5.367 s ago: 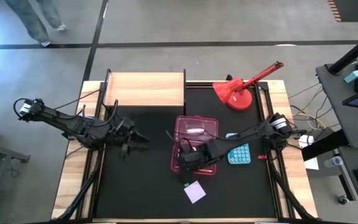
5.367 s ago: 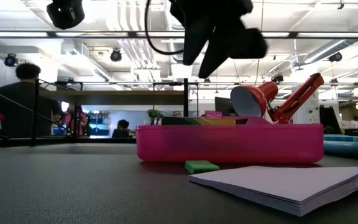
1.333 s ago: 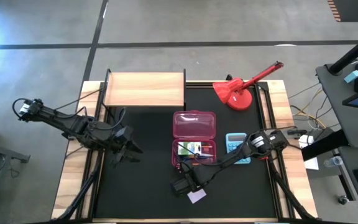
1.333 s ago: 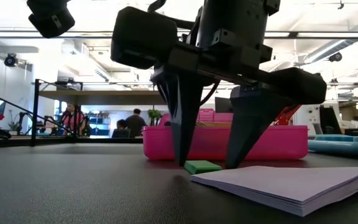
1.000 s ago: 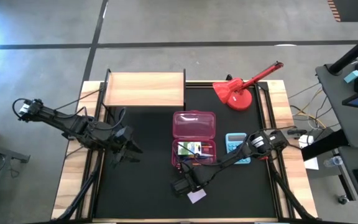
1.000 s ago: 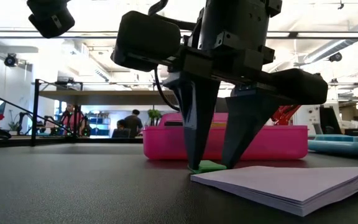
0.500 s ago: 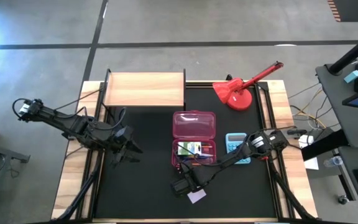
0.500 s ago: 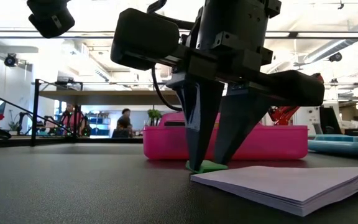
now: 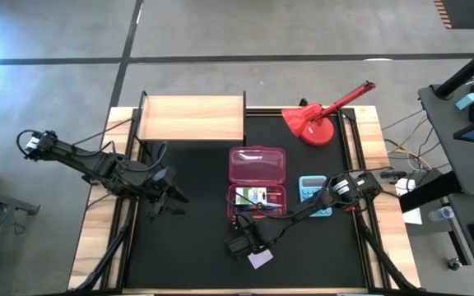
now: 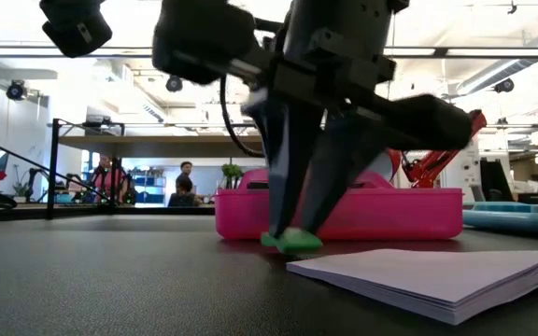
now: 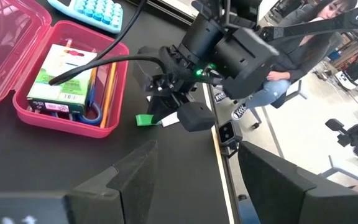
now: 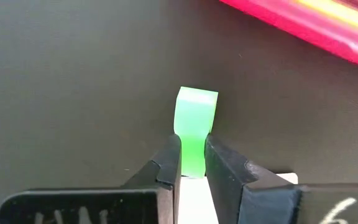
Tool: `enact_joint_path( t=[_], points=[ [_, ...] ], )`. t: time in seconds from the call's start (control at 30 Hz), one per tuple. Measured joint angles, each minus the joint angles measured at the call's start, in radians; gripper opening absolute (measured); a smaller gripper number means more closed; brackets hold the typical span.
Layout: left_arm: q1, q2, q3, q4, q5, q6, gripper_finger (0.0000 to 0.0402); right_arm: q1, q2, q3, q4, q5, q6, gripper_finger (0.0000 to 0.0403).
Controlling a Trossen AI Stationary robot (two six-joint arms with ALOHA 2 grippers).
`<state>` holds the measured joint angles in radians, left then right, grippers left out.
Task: Pack school essentials
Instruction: Put the green eraser into the pink supply box
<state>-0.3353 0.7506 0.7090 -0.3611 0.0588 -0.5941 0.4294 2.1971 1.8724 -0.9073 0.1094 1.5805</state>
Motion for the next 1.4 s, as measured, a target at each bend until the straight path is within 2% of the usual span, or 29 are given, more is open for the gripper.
enact_joint_path(
  t=[0.5,0.83,1.4],
  points=[
    [0.0,0.0,-0.001,-0.006,-0.001,0.004,0.0208,0.0,-0.042,0.018,0.0,0.007,-0.024,0.0049],
    [0.0,0.0,-0.001,-0.024,-0.006,0.004,0.0208,-0.019,-0.135,0.019,-0.062,0.103,-0.093,0.0049],
    [0.0,0.0,-0.002,-0.023,-0.018,-0.003,0.0208,-0.136,-0.168,0.019,-0.32,0.126,-0.445,0.0048]
  ],
)
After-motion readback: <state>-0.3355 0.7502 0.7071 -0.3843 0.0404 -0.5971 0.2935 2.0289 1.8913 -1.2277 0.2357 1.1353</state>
